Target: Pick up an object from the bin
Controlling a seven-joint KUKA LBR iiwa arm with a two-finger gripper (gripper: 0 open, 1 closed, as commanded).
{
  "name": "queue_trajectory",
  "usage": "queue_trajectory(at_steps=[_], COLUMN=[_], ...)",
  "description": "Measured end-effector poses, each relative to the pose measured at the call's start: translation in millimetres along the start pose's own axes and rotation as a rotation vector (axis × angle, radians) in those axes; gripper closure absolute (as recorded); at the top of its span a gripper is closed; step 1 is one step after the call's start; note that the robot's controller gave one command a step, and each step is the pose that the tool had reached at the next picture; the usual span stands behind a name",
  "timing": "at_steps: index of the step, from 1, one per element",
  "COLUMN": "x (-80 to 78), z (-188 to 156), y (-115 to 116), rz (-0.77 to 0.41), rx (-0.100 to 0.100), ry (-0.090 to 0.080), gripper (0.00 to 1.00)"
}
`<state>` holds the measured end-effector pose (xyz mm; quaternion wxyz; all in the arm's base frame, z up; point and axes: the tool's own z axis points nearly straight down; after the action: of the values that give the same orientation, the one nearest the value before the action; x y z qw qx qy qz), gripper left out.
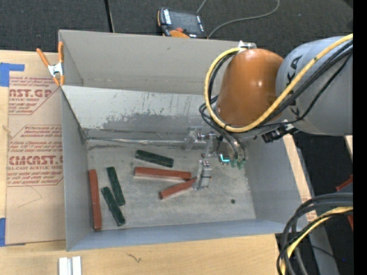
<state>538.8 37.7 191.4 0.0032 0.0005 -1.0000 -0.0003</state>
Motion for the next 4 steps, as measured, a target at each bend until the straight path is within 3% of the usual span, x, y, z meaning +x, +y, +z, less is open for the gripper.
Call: queue_trajectory(at_steps=[1,2,3,4], x=[-25.4,-17.5,-17.7,-20.0], z=[-28.2,90.7,121.8,114.7], y=[-56.0,1.2,38.4,37.5], rz=[-0.182,-0.024,-0.049,-0.046], rx=[0.003,-0.002,0.000,-0.001], ry=[-0.012,0.000,-0.008,-0.008], gripper=[0.00,0.00,0.00,1.00])
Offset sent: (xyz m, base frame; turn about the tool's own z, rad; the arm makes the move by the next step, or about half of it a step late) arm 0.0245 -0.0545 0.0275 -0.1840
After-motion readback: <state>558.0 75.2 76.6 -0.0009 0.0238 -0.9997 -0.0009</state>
